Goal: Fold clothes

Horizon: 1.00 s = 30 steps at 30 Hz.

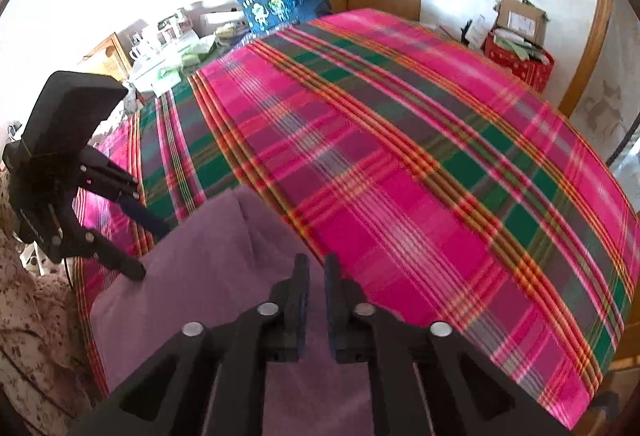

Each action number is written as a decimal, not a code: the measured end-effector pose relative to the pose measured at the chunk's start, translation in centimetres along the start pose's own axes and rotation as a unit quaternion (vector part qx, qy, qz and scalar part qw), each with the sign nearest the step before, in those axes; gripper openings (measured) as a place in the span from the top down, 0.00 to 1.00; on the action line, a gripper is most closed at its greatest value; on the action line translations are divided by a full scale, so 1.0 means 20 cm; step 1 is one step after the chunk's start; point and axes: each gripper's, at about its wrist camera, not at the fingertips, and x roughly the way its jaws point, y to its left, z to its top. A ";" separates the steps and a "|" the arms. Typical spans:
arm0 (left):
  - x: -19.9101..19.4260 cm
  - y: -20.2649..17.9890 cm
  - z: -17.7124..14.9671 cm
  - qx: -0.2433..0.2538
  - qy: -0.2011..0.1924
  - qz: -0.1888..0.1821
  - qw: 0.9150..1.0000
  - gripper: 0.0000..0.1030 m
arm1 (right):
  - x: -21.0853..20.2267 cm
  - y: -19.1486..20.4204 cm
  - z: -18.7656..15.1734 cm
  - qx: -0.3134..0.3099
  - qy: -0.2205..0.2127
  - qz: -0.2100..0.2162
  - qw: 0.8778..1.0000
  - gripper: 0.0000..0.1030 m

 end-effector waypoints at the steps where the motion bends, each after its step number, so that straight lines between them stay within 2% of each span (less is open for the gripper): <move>1: 0.00 0.00 0.00 0.001 0.001 -0.001 1.000 0.44 | 0.00 -0.01 -0.01 0.002 0.004 0.006 1.000 0.74; 2: 0.01 -0.01 0.00 0.003 0.002 -0.002 1.000 0.44 | 0.00 -0.02 -0.02 0.004 0.007 0.012 1.000 0.68; 6: 0.03 -0.02 0.00 0.008 0.006 -0.005 1.000 0.44 | 0.03 0.00 -0.02 -0.014 0.017 0.055 0.998 0.67; 15: 0.06 -0.01 0.02 0.005 0.012 -0.013 1.000 0.44 | 0.14 0.02 0.05 -0.047 0.058 0.064 0.995 0.67; 19: 0.05 -0.01 0.01 0.007 0.014 -0.017 1.000 0.44 | 0.12 0.03 0.04 -0.057 0.069 0.072 0.993 0.67; 24: 0.05 0.00 0.01 0.007 0.014 -0.019 1.000 0.44 | 0.17 0.04 0.05 -0.061 0.103 0.084 0.989 0.67; 27: 0.06 0.00 0.02 0.007 0.014 -0.019 1.000 0.44 | 0.17 0.06 0.06 -0.066 0.117 0.088 0.987 0.75; 30: 0.07 0.00 0.02 0.007 0.015 -0.020 1.000 0.44 | 0.19 0.07 0.07 -0.061 0.132 0.092 0.985 0.75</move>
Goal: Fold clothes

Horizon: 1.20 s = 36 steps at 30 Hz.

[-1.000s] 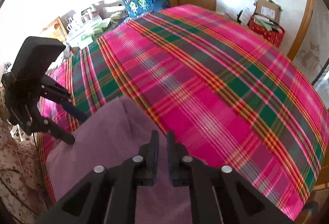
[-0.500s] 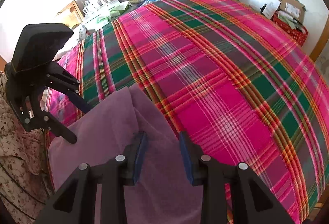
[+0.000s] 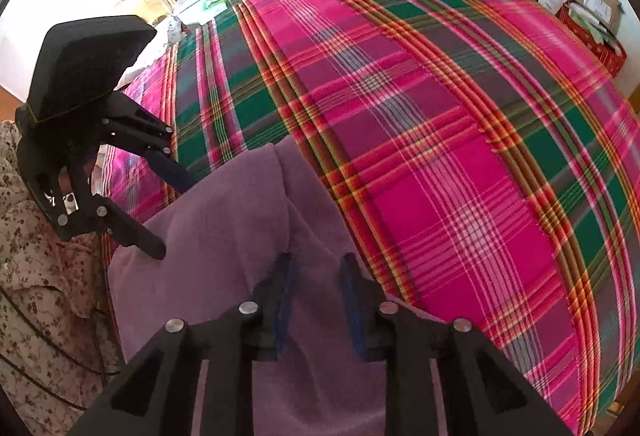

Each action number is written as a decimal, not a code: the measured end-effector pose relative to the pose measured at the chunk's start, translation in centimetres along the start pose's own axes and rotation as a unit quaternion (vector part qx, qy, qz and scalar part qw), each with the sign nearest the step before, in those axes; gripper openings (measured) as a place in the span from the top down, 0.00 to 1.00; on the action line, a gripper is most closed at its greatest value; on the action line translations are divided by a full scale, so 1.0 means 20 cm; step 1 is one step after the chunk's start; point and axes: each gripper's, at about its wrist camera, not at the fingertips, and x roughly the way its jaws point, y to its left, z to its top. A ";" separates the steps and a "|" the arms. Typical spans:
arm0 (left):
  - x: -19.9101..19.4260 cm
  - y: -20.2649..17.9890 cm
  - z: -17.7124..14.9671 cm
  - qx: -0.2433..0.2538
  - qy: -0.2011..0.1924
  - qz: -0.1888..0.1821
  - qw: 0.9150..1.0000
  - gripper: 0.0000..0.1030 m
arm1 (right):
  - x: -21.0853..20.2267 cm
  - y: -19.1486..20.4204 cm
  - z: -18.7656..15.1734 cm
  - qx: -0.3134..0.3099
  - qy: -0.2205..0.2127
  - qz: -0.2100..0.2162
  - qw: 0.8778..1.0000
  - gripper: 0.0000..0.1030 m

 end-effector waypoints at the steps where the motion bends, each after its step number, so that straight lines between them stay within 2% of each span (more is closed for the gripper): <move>1: 0.00 0.00 0.00 0.000 0.000 0.000 1.000 0.44 | 0.01 0.00 0.00 -0.001 0.005 -0.001 1.000 0.75; 7: -0.01 0.00 -0.01 -0.001 -0.001 -0.001 1.000 0.44 | 0.02 0.03 0.03 -0.016 0.011 -0.017 1.000 0.75; 13: -0.01 0.00 -0.02 -0.001 -0.001 -0.002 1.000 0.44 | 0.03 0.03 0.03 0.000 0.017 -0.004 1.000 0.76; 15: -0.01 0.01 -0.02 -0.001 -0.001 -0.002 1.000 0.44 | 0.03 0.02 0.04 0.004 0.017 0.003 1.000 0.80; 17: -0.01 0.01 -0.02 -0.001 -0.001 -0.003 1.000 0.44 | 0.03 0.02 0.04 0.007 0.014 0.009 1.000 0.92; 22: -0.02 0.01 -0.03 -0.003 -0.002 -0.004 1.000 0.44 | 0.03 0.03 0.06 0.005 0.003 0.006 1.000 0.98; 30: -0.03 0.02 -0.05 -0.007 -0.005 -0.002 1.000 0.43 | 0.01 -0.06 0.03 0.029 -0.026 -0.054 0.998 0.99; 33: -0.05 0.02 -0.06 -0.008 -0.008 0.001 1.000 0.43 | 0.01 -0.08 0.02 0.042 -0.032 -0.098 0.994 1.00; 36: -0.06 0.03 -0.07 -0.009 -0.010 0.004 1.000 0.43 | -0.04 -0.10 -0.02 0.070 -0.054 -0.104 0.991 1.00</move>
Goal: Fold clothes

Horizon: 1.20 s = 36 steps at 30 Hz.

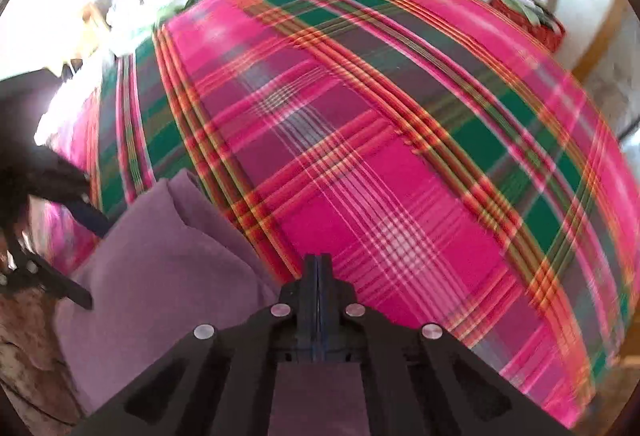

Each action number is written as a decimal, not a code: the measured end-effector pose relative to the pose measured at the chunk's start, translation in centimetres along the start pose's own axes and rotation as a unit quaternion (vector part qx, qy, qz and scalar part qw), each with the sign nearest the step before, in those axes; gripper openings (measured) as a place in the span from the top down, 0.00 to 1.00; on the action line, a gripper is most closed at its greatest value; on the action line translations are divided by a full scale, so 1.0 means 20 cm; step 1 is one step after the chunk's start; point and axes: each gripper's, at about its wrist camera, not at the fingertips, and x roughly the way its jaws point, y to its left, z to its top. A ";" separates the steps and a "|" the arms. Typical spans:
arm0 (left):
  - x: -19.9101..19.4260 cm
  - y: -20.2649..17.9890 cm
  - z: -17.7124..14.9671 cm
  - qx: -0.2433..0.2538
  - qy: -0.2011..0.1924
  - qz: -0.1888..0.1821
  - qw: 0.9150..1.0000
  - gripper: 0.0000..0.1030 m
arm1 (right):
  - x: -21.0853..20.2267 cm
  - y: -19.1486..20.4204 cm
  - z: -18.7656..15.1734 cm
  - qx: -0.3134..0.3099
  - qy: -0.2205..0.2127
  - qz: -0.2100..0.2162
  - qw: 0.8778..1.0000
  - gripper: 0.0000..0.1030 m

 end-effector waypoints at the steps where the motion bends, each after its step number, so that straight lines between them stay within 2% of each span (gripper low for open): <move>1: 0.00 0.00 0.00 0.000 -0.001 0.001 1.000 0.43 | -0.01 -0.01 -0.01 0.010 -0.006 -0.002 1.000 1.00; 9: -0.03 0.01 -0.02 -0.002 -0.016 0.007 1.000 0.43 | -0.28 0.01 -0.20 0.052 -0.067 -0.035 0.996 0.98; 15: -0.06 0.02 -0.04 -0.002 -0.029 0.008 1.000 0.43 | -0.42 0.12 -0.43 0.117 -0.124 -0.042 0.984 0.97; 17: -0.07 0.03 -0.04 -0.002 -0.034 0.009 0.999 0.43 | -0.42 0.14 -0.53 0.145 -0.134 -0.036 0.980 0.86; 19: -0.07 0.02 -0.05 0.011 -0.043 0.007 0.999 0.43 | -0.42 0.16 -0.63 0.173 -0.145 -0.029 0.974 0.64; 21: -0.07 0.02 -0.06 0.012 -0.042 -0.002 0.999 0.43 | -0.42 0.18 -0.73 0.201 -0.155 -0.023 0.967 0.47; 24: -0.06 0.02 -0.07 0.013 -0.042 -0.015 0.999 0.43 | -0.42 0.21 -0.88 0.242 -0.170 -0.013 0.955 0.42; 26: -0.05 0.02 -0.08 0.015 -0.034 -0.032 0.999 0.42 | -0.42 0.22 -0.98 0.271 -0.181 -0.005 0.945 0.30; 27: -0.05 0.03 -0.08 0.016 -0.028 -0.042 0.999 0.39 | -0.41 0.21 -1.02 0.290 -0.189 0.000 0.938 0.29; 32: -0.05 0.06 -0.09 0.005 -0.029 -0.045 0.999 0.37 | -0.36 0.15 -1.10 0.346 -0.219 0.043 0.911 0.27; 34: -0.06 0.07 -0.09 -0.001 -0.031 -0.045 0.999 0.35 | -0.34 0.14 -1.11 0.355 -0.218 0.048 0.908 0.26; 36: -0.06 0.08 -0.09 -0.006 -0.032 -0.044 0.998 0.34 | -0.30 0.13 -1.11 0.359 -0.210 0.073 0.906 0.26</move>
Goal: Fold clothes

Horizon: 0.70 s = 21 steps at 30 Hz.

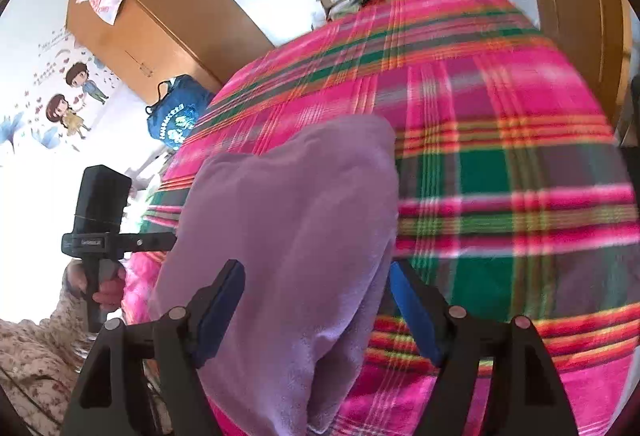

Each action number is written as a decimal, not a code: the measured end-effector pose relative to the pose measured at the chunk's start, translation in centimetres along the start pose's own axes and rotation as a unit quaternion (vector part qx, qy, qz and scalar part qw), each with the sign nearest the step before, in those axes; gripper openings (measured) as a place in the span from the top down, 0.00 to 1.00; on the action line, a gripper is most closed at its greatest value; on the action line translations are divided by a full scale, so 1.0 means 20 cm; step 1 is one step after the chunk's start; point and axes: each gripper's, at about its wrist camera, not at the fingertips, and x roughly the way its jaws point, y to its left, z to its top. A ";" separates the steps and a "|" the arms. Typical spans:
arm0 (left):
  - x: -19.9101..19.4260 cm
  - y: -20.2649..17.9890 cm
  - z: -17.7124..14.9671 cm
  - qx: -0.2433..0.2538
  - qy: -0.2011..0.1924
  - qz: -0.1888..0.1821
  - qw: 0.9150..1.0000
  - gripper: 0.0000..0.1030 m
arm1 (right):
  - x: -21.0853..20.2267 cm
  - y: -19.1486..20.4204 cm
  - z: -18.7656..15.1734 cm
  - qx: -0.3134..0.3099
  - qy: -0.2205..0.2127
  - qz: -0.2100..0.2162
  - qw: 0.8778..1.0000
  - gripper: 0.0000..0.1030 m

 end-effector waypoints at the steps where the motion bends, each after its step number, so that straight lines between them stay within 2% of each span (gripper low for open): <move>1: 0.00 0.01 0.00 -0.003 -0.001 0.000 1.000 0.34 | 0.02 -0.01 -0.01 0.005 0.008 0.009 1.000 0.26; 8: 0.07 -0.06 0.04 0.022 -0.005 0.009 1.000 0.31 | 0.08 0.00 0.00 -0.004 0.019 0.014 1.000 0.19; 12: 0.08 -0.08 0.03 0.036 -0.009 0.017 0.999 0.30 | 0.10 0.02 0.01 -0.017 0.032 0.006 0.999 0.19; 16: 0.10 -0.07 0.04 0.034 -0.010 -0.001 0.999 0.27 | 0.13 0.04 0.02 -0.020 0.033 0.017 0.999 0.08; 21: 0.12 -0.05 0.06 0.031 -0.011 -0.027 0.999 0.25 | 0.15 0.05 0.02 -0.029 0.036 0.023 0.999 0.03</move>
